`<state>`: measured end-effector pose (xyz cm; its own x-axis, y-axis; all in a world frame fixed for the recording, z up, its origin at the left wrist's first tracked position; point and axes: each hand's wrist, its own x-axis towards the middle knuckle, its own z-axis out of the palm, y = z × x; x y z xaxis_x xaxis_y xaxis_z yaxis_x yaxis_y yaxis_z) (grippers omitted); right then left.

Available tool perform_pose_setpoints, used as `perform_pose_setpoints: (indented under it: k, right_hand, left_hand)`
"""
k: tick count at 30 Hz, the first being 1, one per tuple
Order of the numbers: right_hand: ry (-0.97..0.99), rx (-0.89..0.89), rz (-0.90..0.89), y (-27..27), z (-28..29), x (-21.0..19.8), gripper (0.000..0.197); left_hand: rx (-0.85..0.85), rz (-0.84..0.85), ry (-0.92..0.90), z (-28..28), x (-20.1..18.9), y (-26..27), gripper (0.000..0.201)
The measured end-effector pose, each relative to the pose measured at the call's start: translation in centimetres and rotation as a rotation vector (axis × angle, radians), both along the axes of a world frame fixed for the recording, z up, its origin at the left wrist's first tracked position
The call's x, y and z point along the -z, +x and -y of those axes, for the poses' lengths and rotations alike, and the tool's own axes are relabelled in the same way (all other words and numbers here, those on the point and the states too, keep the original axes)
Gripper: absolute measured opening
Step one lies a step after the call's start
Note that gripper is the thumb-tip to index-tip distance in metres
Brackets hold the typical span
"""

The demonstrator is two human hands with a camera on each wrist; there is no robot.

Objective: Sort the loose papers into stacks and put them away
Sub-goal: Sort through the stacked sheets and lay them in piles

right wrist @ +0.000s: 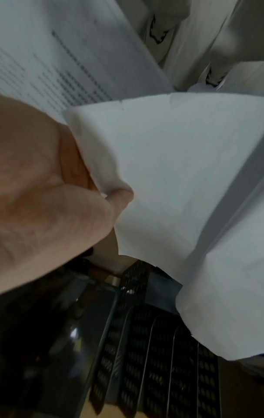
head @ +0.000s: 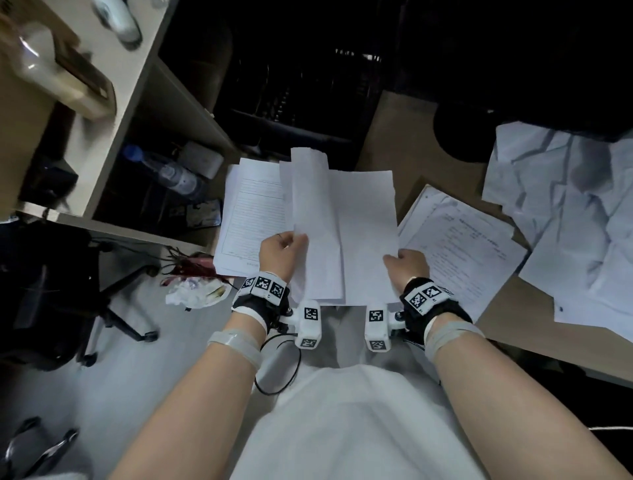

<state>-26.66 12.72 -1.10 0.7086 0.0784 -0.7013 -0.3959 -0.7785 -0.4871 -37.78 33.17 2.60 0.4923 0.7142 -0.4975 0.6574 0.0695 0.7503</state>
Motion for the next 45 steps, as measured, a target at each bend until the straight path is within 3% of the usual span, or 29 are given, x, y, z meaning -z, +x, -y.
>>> perform_pose_setpoints:
  k: [5,9,13,20,23,25,29,34,38,43,45]
  right_hand:
    - [-0.076,0.048,-0.089,-1.3,-2.6,2.7,0.028]
    - [-0.082,0.099,-0.11,-2.0,-3.6,3.6,0.011]
    - [-0.112,0.173,-0.139,-2.2,-4.0,3.8,0.011]
    - [-0.115,0.327,-0.154,-2.7,-4.7,4.2,0.045]
    - [-0.088,0.423,-0.099,-2.7,-5.0,3.9,0.052]
    - [-0.058,0.431,-0.103,-2.8,-5.2,3.8,0.06]
    - [-0.107,0.387,-0.111,-2.5,-5.3,4.3,0.067]
    - [-0.163,0.342,-0.115,-2.3,-4.6,4.6,0.067]
    - [-0.166,0.307,-0.116,-2.2,-5.1,4.8,0.068]
    - [-0.202,0.297,-0.092,-2.1,-6.0,4.7,0.07]
    - [-0.218,0.288,-0.084,-2.0,-6.1,4.7,0.07]
  left_hand:
    - [0.11,-0.073,-0.169,-2.5,1.0,0.4,0.061]
    - [0.237,-0.05,-0.117,-4.1,2.5,0.8,0.022]
    - [0.382,-0.111,-0.057,-5.5,4.4,0.9,0.033]
    - [0.485,-0.176,0.004,-6.8,6.2,2.2,0.049]
    - [0.502,-0.188,0.01,-7.2,6.1,3.1,0.069]
    - [0.445,-0.179,-0.093,-7.0,6.0,3.5,0.085]
    - [0.421,-0.128,-0.384,-5.9,6.7,3.6,0.097]
    - [0.5,-0.134,-0.375,-4.8,7.4,3.8,0.078]
    - [0.545,-0.229,-0.227,-5.9,7.7,3.4,0.084]
    - [0.601,-0.326,-0.121,-7.9,8.2,2.7,0.071]
    - [0.615,-0.354,-0.11,-8.6,8.3,2.3,0.075]
